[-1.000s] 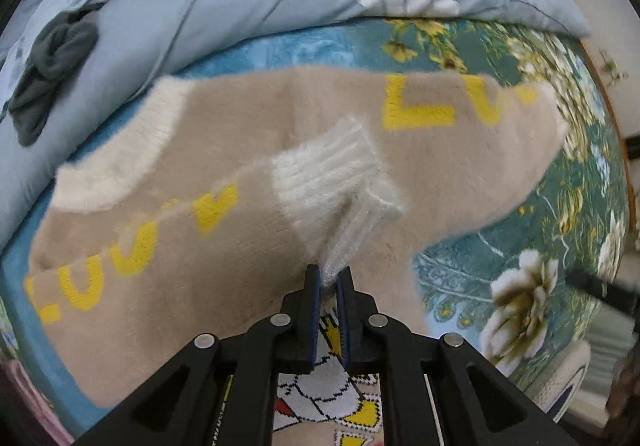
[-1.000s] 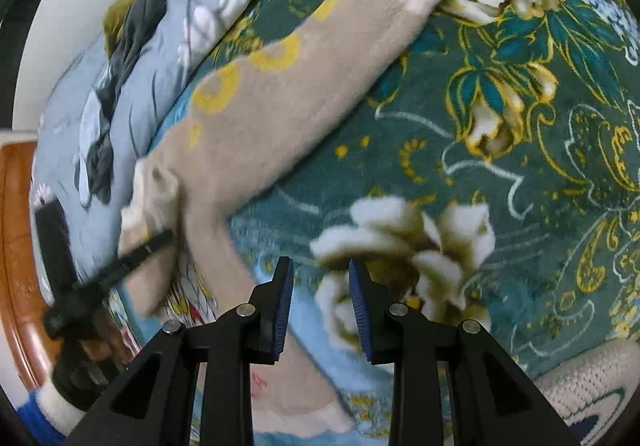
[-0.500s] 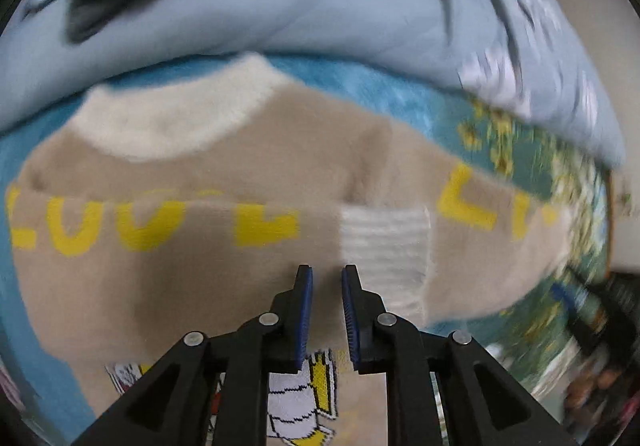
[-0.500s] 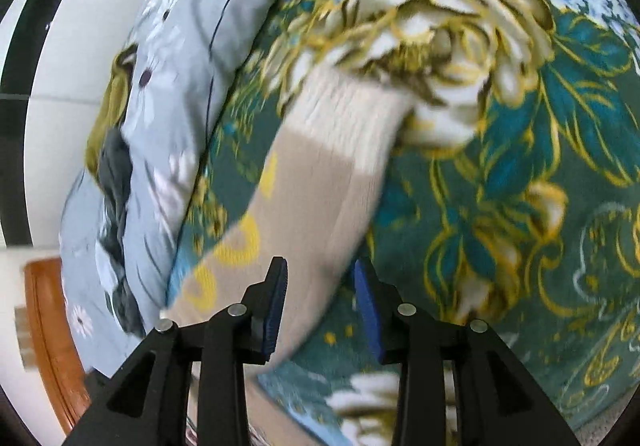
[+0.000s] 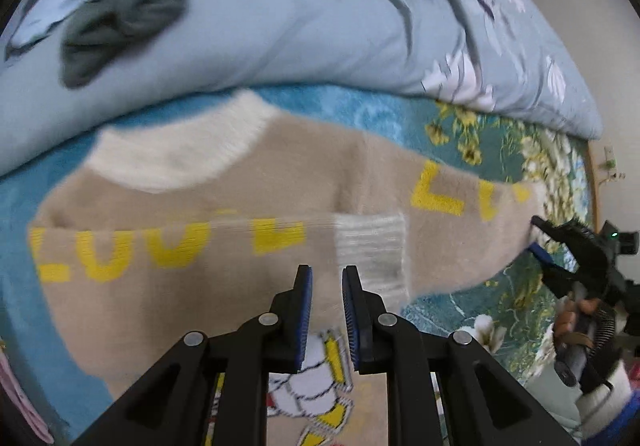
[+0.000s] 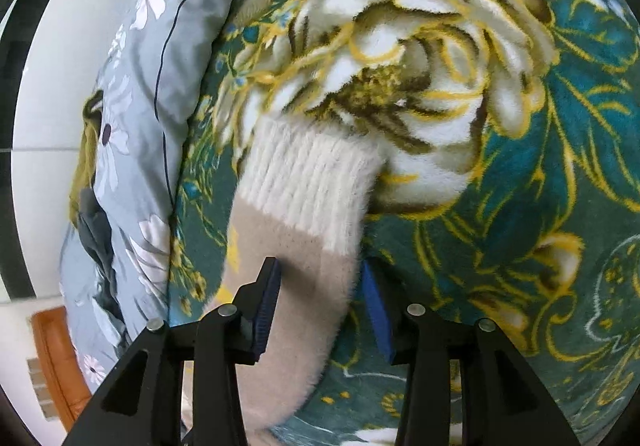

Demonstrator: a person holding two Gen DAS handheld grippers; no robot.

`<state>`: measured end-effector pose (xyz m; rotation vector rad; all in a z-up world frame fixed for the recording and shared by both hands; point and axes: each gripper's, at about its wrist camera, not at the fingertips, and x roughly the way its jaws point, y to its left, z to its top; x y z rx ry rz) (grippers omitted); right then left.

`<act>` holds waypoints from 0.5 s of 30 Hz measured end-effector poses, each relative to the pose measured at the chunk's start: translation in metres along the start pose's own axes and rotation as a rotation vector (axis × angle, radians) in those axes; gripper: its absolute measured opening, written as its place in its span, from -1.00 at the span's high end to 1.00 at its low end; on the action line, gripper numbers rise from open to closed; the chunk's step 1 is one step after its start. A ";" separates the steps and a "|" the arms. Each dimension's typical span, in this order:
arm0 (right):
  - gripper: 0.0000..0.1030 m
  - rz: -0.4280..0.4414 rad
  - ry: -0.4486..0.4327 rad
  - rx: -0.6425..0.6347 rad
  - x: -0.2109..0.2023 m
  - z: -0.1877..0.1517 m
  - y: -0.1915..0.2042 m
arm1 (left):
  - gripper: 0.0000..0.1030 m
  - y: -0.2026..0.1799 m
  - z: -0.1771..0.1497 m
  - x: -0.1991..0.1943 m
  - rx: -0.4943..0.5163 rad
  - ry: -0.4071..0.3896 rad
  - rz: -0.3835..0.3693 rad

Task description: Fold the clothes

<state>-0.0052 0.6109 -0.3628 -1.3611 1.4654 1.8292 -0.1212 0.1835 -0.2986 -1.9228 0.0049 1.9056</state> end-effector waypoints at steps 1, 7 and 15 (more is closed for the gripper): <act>0.35 0.001 -0.004 0.003 0.000 0.000 0.001 | 0.58 0.008 0.002 -0.006 -0.023 -0.007 -0.003; 0.83 0.032 -0.060 -0.048 -0.030 -0.013 0.025 | 0.54 0.050 -0.003 -0.041 -0.160 -0.056 0.000; 0.84 0.092 -0.106 -0.522 -0.101 -0.092 0.148 | 0.40 0.110 -0.033 -0.093 -0.324 -0.156 -0.023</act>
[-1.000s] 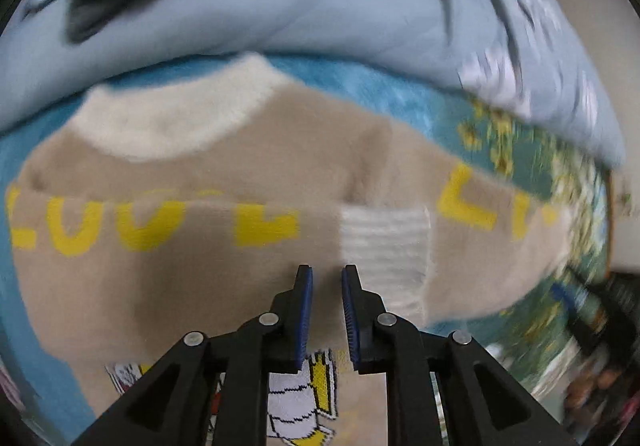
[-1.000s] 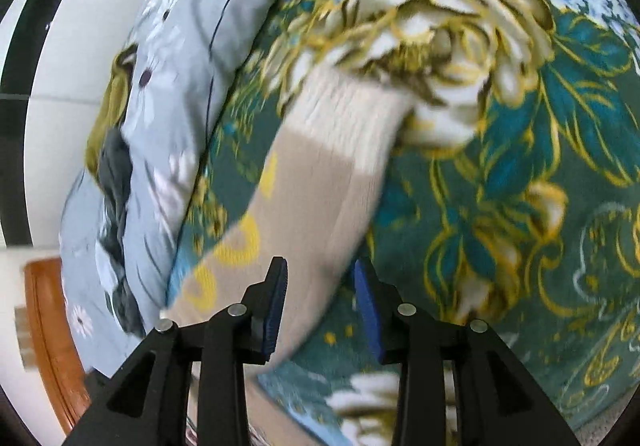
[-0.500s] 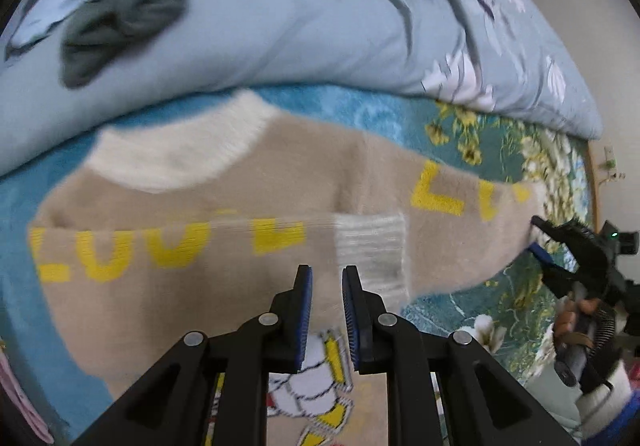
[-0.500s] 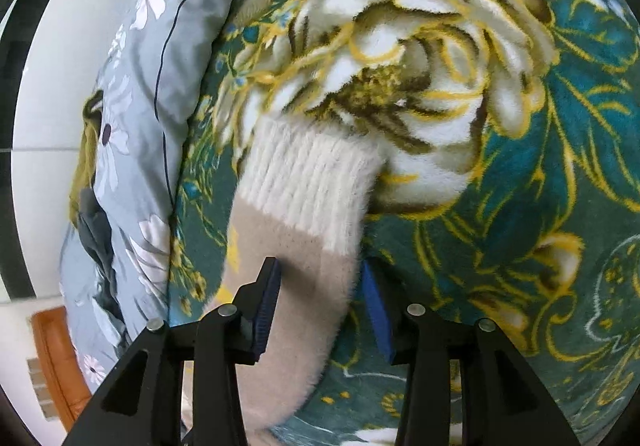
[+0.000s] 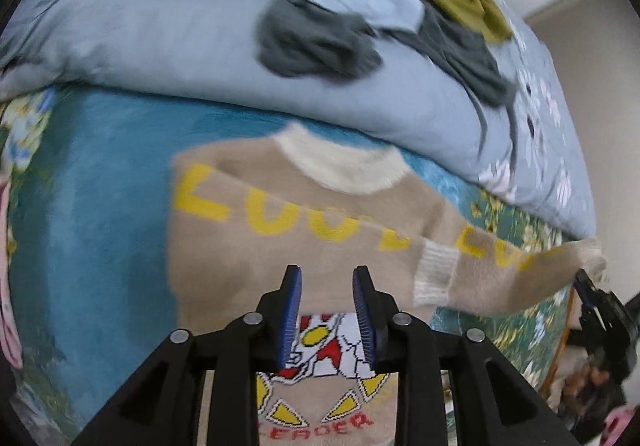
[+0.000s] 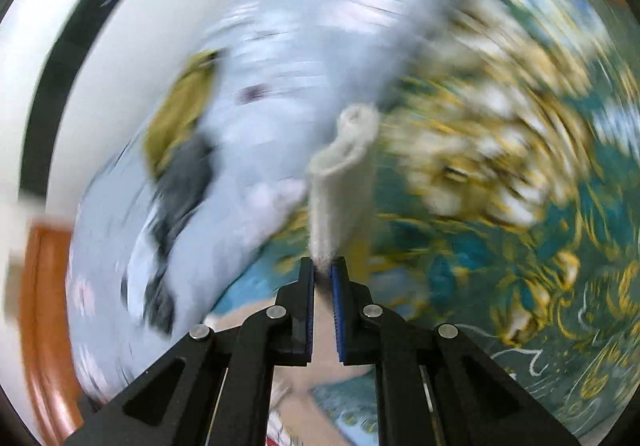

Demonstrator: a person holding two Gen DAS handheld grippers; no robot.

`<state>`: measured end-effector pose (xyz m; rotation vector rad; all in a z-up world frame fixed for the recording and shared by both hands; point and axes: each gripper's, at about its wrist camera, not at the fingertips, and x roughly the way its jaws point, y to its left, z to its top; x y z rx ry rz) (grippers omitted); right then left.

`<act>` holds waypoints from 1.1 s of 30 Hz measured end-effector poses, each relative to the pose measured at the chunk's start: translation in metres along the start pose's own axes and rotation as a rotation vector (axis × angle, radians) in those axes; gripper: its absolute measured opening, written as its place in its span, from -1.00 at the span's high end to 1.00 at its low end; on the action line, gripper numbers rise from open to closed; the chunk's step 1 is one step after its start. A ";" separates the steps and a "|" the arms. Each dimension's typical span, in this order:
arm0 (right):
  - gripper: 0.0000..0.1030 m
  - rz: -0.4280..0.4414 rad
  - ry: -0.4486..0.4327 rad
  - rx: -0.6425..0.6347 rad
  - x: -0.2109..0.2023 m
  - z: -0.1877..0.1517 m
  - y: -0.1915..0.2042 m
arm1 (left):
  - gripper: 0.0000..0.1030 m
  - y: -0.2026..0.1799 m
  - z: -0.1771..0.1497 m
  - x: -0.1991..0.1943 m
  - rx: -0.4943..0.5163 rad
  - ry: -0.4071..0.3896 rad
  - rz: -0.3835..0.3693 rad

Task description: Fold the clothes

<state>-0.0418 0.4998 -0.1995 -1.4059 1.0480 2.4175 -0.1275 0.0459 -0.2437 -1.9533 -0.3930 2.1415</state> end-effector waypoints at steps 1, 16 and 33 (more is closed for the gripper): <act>0.83 0.017 0.008 -0.066 -0.003 -0.004 0.023 | 0.40 0.008 -0.001 -0.007 -0.019 -0.011 -0.004; 0.84 0.111 0.338 -0.684 0.099 -0.140 0.279 | 0.30 0.147 -0.047 -0.062 -0.270 -0.081 0.002; 0.84 0.035 0.509 -0.719 0.162 -0.182 0.261 | 0.05 0.137 -0.014 0.003 -0.276 -0.010 -0.184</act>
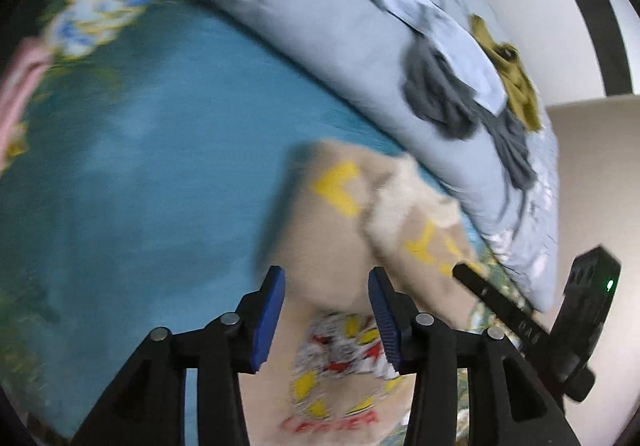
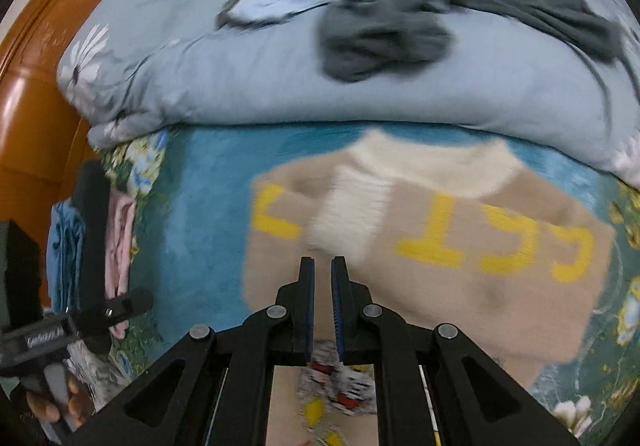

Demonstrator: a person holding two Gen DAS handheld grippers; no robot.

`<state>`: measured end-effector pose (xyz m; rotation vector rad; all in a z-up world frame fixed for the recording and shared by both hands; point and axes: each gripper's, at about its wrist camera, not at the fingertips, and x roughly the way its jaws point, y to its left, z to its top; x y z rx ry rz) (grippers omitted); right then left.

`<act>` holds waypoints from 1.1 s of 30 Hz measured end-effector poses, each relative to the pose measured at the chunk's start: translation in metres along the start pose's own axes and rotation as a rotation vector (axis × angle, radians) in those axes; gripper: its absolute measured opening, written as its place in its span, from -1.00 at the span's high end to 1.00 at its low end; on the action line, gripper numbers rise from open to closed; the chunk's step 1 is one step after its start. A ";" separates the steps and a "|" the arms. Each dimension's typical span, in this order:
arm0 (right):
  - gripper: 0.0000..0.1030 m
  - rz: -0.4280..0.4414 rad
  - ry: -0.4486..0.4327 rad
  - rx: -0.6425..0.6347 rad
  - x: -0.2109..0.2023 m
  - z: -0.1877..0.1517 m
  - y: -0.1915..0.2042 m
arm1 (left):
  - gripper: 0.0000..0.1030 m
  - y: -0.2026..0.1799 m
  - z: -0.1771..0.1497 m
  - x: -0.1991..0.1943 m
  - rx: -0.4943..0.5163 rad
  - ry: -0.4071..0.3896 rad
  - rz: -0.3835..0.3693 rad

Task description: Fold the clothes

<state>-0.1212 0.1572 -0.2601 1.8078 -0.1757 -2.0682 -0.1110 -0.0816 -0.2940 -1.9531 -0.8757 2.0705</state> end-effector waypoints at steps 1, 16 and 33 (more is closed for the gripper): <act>0.83 -0.022 -0.001 0.019 -0.004 -0.001 -0.012 | 0.03 -0.006 0.002 0.010 -0.006 0.015 -0.023; 0.56 -0.089 -0.016 0.345 -0.055 -0.058 -0.119 | 0.37 -0.021 0.017 0.116 -0.265 0.087 -0.114; 0.55 -0.033 -0.052 0.379 -0.062 -0.054 -0.124 | 0.81 -0.016 -0.012 0.018 -0.049 -0.083 -0.116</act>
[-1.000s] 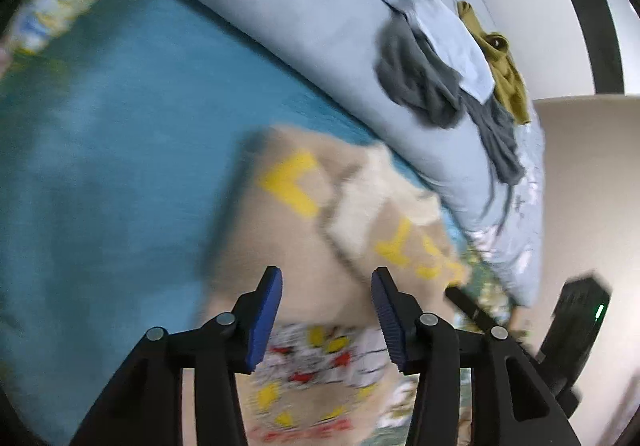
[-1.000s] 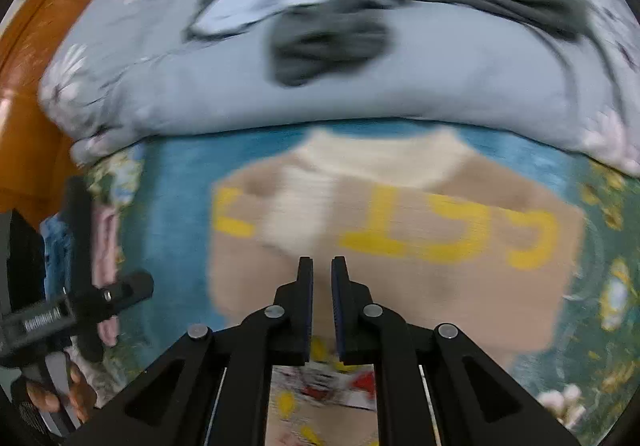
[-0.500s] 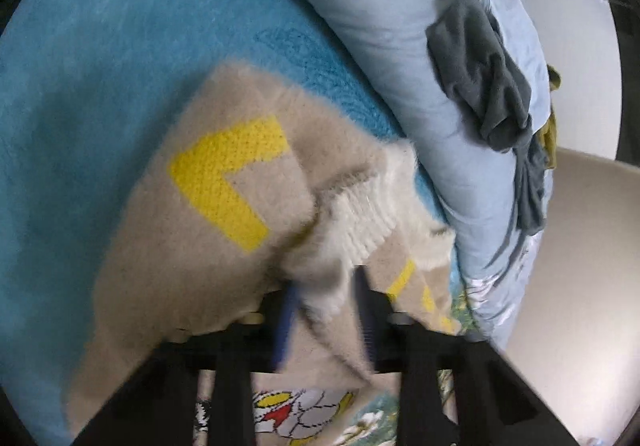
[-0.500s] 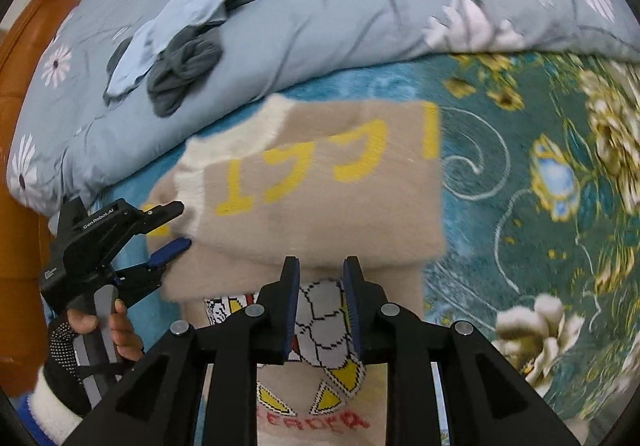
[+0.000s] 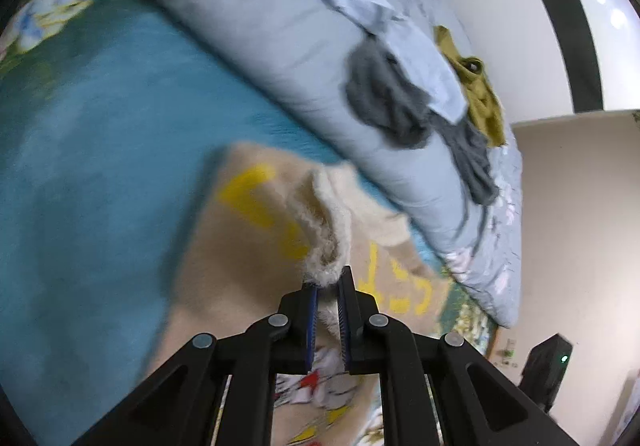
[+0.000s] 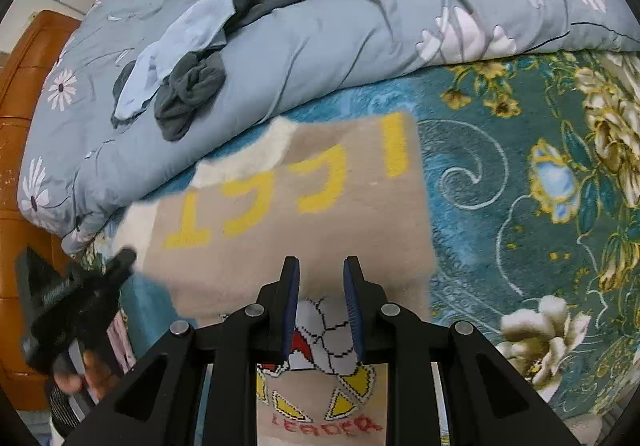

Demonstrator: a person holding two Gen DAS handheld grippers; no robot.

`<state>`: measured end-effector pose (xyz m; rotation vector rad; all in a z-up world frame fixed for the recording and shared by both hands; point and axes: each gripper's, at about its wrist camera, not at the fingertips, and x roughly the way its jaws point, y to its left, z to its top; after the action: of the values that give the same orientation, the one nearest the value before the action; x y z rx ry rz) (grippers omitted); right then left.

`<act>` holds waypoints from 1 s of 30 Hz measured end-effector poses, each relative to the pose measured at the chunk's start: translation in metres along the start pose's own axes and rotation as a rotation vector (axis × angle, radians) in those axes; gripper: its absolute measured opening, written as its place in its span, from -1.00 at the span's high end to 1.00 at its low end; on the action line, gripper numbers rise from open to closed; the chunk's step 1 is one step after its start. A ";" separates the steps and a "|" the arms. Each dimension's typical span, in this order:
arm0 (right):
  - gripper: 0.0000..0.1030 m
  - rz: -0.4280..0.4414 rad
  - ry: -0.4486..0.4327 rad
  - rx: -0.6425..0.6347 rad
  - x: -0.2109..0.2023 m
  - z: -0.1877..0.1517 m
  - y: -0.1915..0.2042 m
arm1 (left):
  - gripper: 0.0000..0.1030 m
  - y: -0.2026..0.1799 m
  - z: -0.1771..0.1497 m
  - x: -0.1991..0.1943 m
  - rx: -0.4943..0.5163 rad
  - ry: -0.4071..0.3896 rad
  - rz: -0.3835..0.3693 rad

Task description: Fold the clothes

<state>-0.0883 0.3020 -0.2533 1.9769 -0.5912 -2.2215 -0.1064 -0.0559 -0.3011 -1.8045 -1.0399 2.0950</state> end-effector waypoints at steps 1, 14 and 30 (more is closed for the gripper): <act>0.55 0.000 0.008 -0.006 0.003 -0.001 0.001 | 0.81 0.011 -0.003 -0.001 -0.020 0.002 0.017; 0.55 -0.048 0.069 -0.060 0.038 0.018 0.000 | 0.81 0.018 0.006 0.017 0.118 0.008 0.097; 0.55 -0.022 0.061 -0.170 0.014 0.033 0.002 | 0.77 0.015 0.009 -0.013 0.151 -0.020 0.141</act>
<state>-0.1225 0.3025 -0.2636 1.9667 -0.3623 -2.1357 -0.1075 -0.0773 -0.2997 -1.8346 -0.7561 2.2090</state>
